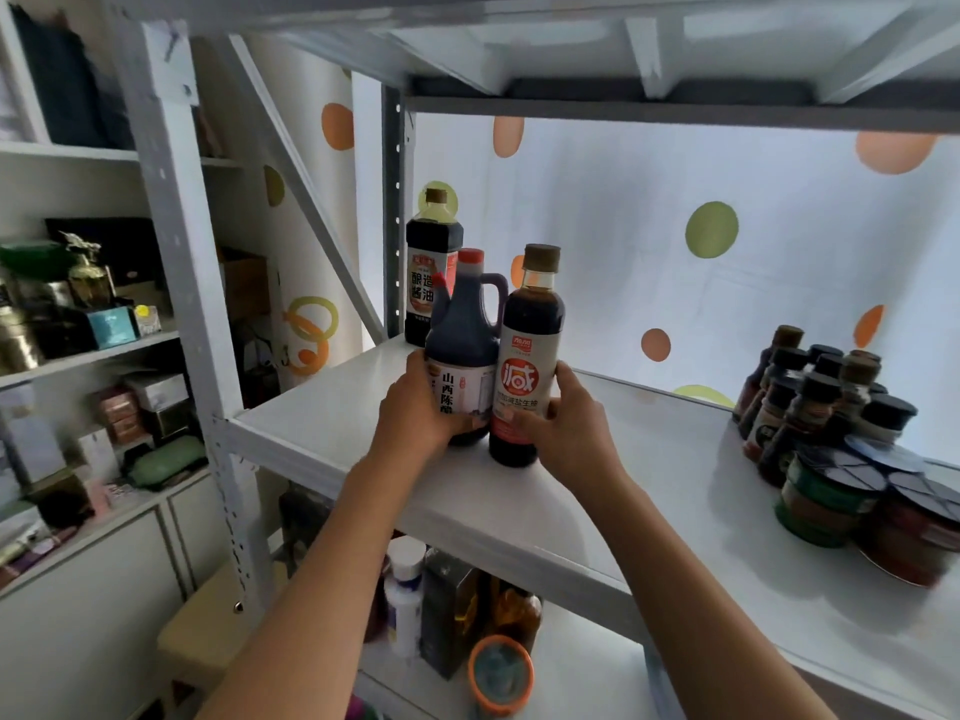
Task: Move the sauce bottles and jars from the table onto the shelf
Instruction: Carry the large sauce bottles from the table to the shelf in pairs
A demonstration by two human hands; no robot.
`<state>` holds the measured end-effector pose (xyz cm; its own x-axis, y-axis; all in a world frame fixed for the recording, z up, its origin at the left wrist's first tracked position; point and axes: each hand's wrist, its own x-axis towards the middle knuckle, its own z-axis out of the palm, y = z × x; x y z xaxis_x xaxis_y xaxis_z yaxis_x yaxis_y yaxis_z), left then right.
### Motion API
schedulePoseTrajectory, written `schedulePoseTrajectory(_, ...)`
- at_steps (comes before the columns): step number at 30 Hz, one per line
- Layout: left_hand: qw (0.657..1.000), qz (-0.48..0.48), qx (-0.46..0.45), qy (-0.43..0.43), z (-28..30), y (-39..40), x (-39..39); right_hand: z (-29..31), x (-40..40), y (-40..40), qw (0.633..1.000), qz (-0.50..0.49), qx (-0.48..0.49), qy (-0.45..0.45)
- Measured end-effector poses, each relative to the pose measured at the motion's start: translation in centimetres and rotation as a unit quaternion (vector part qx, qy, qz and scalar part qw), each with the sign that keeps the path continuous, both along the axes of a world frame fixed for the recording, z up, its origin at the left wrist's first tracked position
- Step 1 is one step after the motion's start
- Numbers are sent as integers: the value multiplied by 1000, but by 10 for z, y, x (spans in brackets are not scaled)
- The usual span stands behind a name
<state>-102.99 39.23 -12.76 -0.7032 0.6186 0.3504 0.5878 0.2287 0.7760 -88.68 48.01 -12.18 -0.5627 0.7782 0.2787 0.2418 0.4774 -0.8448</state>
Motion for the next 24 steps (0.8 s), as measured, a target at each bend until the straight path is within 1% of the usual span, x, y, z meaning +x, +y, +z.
schedulePoseTrajectory(4, 1000, -19, 14, -6, -3, 23, -26, 0, -24, 21, 1000, -18, 9, 0)
schedulePoseTrajectory(11, 998, -57, 14, -24, -4, 75, -63, 0, -55, 70, 1000, -6, 15, -4)
schedulePoseTrajectory(14, 998, -52, 27, -29, -7, 97, -75, 2, -68, 93, 1000, -5, 18, -4)
schedulePoseTrajectory(18, 999, -27, 44, -14, -13, 127, -92, 0, -93, 122, 999, -17, 38, -9)
schedulePoseTrajectory(24, 998, -36, 57, -15, -15, 156, -121, 1, -121, 150, 997, -37, 63, -31)
